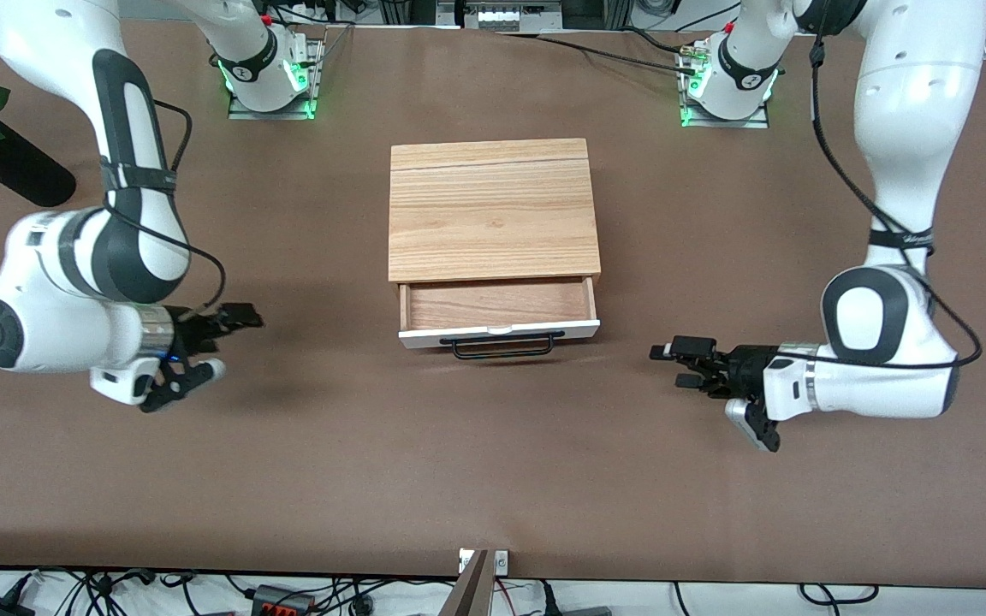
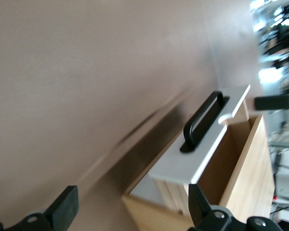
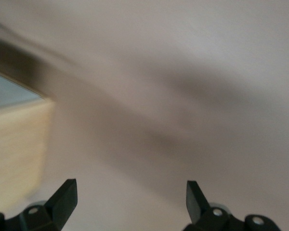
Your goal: Pull top drawer with both arms simultaneously
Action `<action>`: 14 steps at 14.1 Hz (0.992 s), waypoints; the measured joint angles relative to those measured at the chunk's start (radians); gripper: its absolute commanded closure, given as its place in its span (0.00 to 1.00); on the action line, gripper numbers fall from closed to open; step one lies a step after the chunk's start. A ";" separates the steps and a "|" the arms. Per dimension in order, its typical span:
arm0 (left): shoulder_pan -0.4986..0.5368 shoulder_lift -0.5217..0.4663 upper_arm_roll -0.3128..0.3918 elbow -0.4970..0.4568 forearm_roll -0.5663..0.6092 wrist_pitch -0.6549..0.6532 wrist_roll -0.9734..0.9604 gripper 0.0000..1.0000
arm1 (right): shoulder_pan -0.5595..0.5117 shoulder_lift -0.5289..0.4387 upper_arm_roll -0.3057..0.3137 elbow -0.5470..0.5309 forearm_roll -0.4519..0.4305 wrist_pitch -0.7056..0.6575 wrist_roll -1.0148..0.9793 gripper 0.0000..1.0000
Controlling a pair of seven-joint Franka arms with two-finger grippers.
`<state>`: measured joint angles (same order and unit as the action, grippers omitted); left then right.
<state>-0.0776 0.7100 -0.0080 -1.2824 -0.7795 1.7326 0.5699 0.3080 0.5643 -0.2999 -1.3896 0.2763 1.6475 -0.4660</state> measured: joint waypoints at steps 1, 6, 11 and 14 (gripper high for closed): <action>0.005 -0.021 0.004 -0.002 0.036 -0.022 -0.011 0.00 | 0.000 -0.034 -0.006 0.003 -0.060 -0.052 0.030 0.00; 0.054 -0.060 0.009 -0.005 0.167 -0.097 -0.014 0.00 | 0.000 -0.243 -0.021 0.010 -0.201 -0.280 0.090 0.00; 0.043 -0.207 0.006 -0.045 0.401 -0.101 -0.113 0.00 | -0.078 -0.400 0.065 -0.002 -0.271 -0.360 0.158 0.00; 0.044 -0.373 0.006 -0.125 0.537 -0.100 -0.241 0.00 | -0.205 -0.442 0.215 -0.121 -0.280 -0.237 0.303 0.00</action>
<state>-0.0334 0.3372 -0.0016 -1.4074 -0.2430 1.6327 0.3291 0.1031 0.1224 -0.0850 -1.5105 -0.0038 1.4103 -0.1629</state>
